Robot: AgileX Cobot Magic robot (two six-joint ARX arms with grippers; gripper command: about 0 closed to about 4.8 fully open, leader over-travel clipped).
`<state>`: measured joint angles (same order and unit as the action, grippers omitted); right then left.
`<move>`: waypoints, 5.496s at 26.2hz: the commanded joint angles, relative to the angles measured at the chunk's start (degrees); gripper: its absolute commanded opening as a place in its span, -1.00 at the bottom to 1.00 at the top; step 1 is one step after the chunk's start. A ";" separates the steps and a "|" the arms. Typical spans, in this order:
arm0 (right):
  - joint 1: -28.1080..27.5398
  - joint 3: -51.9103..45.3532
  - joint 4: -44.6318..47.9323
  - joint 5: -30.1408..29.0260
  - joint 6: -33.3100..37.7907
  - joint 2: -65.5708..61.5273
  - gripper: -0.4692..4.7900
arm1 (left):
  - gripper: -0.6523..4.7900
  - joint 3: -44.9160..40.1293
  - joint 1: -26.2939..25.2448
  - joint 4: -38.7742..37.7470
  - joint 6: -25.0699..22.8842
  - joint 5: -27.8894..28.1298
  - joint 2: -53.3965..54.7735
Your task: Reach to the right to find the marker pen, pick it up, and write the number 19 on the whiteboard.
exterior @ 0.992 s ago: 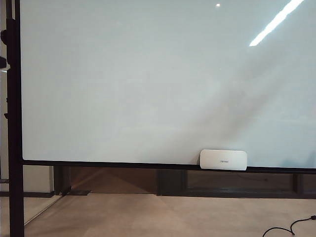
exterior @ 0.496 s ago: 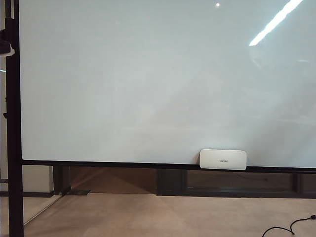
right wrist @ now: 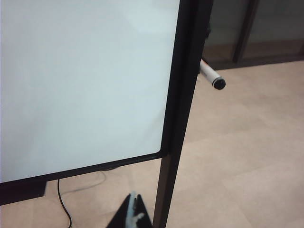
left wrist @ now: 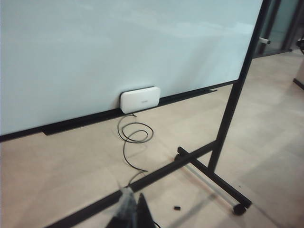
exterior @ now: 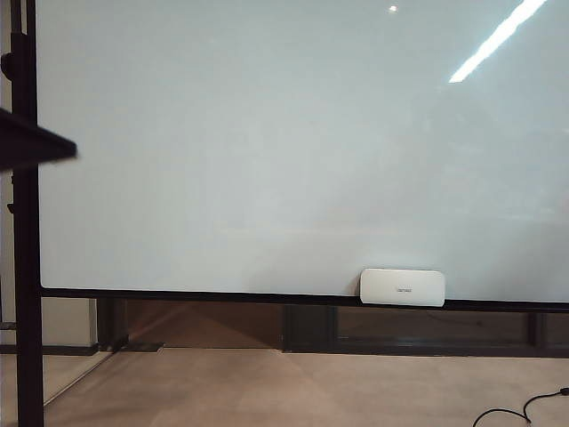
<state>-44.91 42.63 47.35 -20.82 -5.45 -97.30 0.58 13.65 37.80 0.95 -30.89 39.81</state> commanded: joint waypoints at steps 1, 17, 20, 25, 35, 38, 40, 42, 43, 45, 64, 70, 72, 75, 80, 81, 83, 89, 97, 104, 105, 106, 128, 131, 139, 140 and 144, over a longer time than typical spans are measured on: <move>-0.90 3.10 1.25 -0.24 -0.20 -1.90 -0.82 | -0.78 1.09 0.02 9.18 1.27 -1.31 8.55; -15.65 27.78 1.31 -27.85 7.67 -24.92 -0.82 | -0.78 8.66 3.87 11.91 3.78 0.39 22.38; -16.13 34.60 0.98 -34.69 10.97 -30.34 -0.82 | -0.78 8.72 4.24 12.41 4.63 0.83 22.38; -15.98 45.20 0.24 -38.95 16.13 -38.34 -0.82 | -0.78 8.72 4.72 12.44 4.83 2.73 22.34; -13.35 57.05 -3.41 -37.53 15.23 -46.49 -0.55 | -0.78 8.72 4.70 12.24 6.88 3.26 22.34; -12.37 57.05 -2.51 -34.40 12.02 -46.93 -0.51 | -0.78 8.74 4.72 12.02 7.04 3.23 22.34; -11.32 57.02 -2.01 -32.81 8.44 -47.15 -0.33 | -0.78 8.72 4.70 11.98 7.02 3.26 22.34; -10.75 56.96 -2.12 -31.06 5.84 -47.15 -0.24 | -0.78 8.72 4.70 11.78 7.02 3.26 22.34; -10.64 56.96 -2.12 -30.49 5.27 -47.15 -0.22 | -0.78 8.72 4.70 11.37 6.99 3.26 22.34; -10.62 56.98 -1.90 -30.23 6.23 -47.12 -0.23 | -0.78 8.72 4.70 10.27 6.69 4.02 22.36; -9.68 57.90 0.31 -23.87 4.85 -48.94 -0.24 | -0.78 8.72 4.70 8.09 5.95 4.15 22.38; -9.33 67.19 -2.99 -27.52 11.47 -53.42 -0.24 | -0.78 8.72 4.70 8.11 5.95 4.35 22.38; -8.98 68.52 -3.08 -26.86 11.26 -53.55 -0.23 | -0.78 8.72 4.70 8.13 5.97 4.35 22.38; -8.63 69.35 -2.43 -26.34 10.54 -53.55 -0.17 | -0.78 8.74 4.70 8.17 5.97 5.46 22.38; -8.04 70.73 -4.66 -24.96 8.33 -53.55 -0.13 | -0.78 9.27 4.70 8.11 5.92 5.99 22.38; -7.89 70.73 -4.63 -24.87 7.93 -53.55 -0.13 | -0.78 9.51 4.70 8.09 5.95 6.32 22.38; -7.54 70.73 -4.68 -24.15 7.76 -53.55 -0.02 | -0.78 9.84 4.70 8.04 5.92 6.27 22.38; -6.93 70.73 -5.33 -23.80 3.39 -53.57 0.07 | -0.78 10.19 4.70 7.65 5.46 6.34 22.38; -6.69 71.32 -5.68 -22.69 2.86 -53.57 0.07 | -0.78 10.19 4.68 7.26 5.27 7.10 22.38; -6.67 72.48 -5.79 -21.07 2.86 -53.57 0.07 | -0.78 10.23 4.70 7.30 5.49 7.37 22.38; -6.45 72.85 -6.21 -21.24 2.86 -53.57 0.07 | -0.78 10.25 4.70 7.26 5.51 7.34 22.38; -6.38 73.22 -6.47 -21.22 2.84 -53.59 0.06 | -0.78 10.25 4.70 7.28 5.53 7.34 22.38; -4.98 76.83 -8.09 -18.03 2.60 -54.99 0.05 | -0.78 10.47 4.68 6.80 5.49 7.74 22.38; -4.98 76.83 -8.09 -17.59 2.60 -54.99 0.05 | -0.78 10.47 4.68 6.80 5.46 7.76 22.38; -4.79 76.85 -7.96 -16.35 2.36 -55.39 0.05 | -0.78 10.47 4.68 6.82 5.49 7.63 22.36; -4.72 77.11 -7.69 -16.41 2.38 -55.63 0.05 | -0.78 10.49 4.68 6.82 5.49 7.67 22.38; -4.15 78.16 -8.07 -16.50 2.40 -56.87 0.01 | -0.78 10.49 4.68 6.84 5.49 7.69 22.34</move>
<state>-49.36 120.55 38.89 -37.34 -2.92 -154.04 10.79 18.33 44.10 6.68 -23.16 62.30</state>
